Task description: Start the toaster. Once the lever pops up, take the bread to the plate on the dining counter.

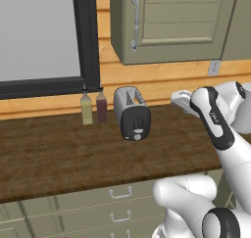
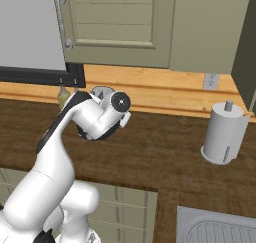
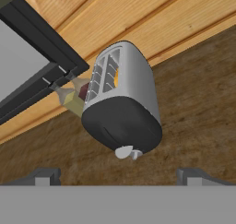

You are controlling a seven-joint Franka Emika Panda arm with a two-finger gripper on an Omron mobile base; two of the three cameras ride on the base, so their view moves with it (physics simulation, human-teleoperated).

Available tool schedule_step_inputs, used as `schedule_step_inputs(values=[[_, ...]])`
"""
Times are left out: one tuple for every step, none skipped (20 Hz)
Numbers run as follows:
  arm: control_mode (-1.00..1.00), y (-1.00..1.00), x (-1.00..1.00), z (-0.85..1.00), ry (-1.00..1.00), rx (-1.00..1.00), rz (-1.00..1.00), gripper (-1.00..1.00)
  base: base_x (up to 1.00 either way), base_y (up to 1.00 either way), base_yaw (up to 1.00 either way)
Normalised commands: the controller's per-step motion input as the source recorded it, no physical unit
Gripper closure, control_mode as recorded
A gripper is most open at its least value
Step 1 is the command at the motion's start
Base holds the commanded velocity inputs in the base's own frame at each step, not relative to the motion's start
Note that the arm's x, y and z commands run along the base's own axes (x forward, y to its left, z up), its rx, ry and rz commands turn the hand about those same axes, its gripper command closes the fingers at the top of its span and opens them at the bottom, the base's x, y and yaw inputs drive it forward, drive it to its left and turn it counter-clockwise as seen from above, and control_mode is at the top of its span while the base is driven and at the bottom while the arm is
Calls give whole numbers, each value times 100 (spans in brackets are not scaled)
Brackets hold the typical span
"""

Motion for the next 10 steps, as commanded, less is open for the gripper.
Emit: schedule_step_inputs(values=[[-100,0,0,0,0,0,0,-100,0,0,0],[-100,0,0,0,0,0,0,-100,0,0,0],[-100,0,0,0,0,0,0,-100,0,0,0],[-100,0,0,0,0,0,0,-100,0,0,0],[-100,0,0,0,0,0,0,-100,0,0,0],[-100,0,0,0,0,0,0,-100,0,0,0],[-100,0,0,0,0,0,0,-100,0,0,0],[-100,0,0,0,0,0,0,-100,0,0,0],[-100,0,0,0,0,0,0,-100,0,0,0],[-100,0,0,0,0,0,0,-100,0,0,0]])
